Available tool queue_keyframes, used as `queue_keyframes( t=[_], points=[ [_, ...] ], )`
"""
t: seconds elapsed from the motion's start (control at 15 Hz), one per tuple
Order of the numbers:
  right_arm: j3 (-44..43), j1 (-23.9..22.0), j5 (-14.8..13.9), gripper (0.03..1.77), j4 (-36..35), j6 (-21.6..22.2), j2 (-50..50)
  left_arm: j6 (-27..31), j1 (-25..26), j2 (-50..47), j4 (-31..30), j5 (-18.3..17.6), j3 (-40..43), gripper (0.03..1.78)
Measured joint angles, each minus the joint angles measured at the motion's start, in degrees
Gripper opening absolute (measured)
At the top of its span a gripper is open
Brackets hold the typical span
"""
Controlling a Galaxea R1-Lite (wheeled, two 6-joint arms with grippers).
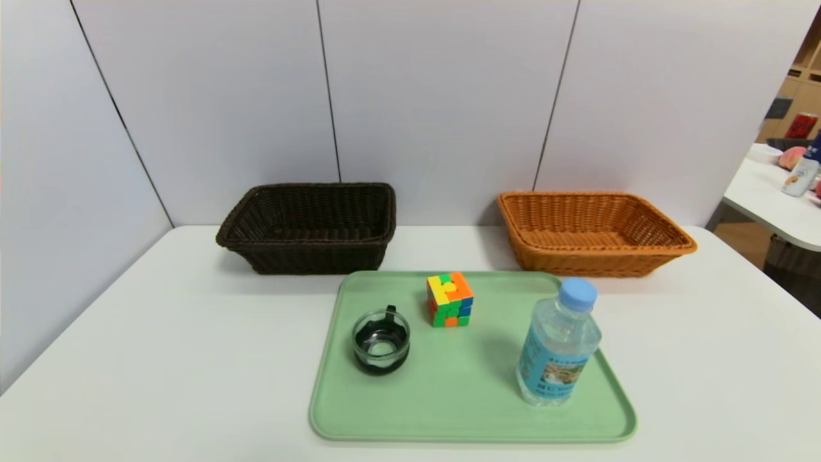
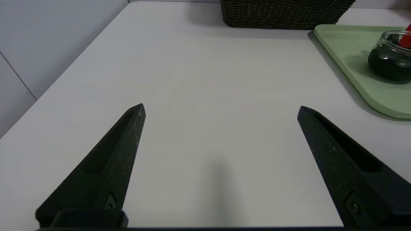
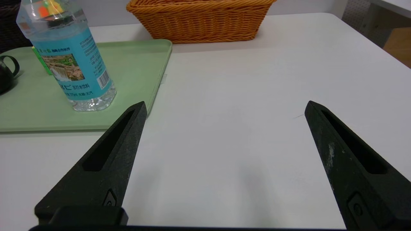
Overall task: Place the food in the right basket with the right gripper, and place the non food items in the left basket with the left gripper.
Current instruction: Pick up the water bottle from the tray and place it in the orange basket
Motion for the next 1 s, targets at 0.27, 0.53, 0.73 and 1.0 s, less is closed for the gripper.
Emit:
queue_keyframes(
  t=[0.27,0.53,0.73,1.0],
  points=[
    [0.0,0.0,0.0,1.7,0.0,0.0,0.0,0.1,0.0,0.0,0.0,0.0,0.0,1.69],
    [0.0,0.0,0.0,1.7,-0.1,-0.1,0.0,0.9,0.0,0.0,-0.1,0.0,0.0,1.69],
    [0.0,0.0,0.0,1.7,-0.1,-0.1,0.0,1.0,0.0,0.0,-0.1,-0.1,0.0,1.69],
    [0.0,0.0,0.0,1.7,0.1,0.0,0.0,1.3,0.0,0.0,0.0,-0.2,0.0,1.69]
  ],
)
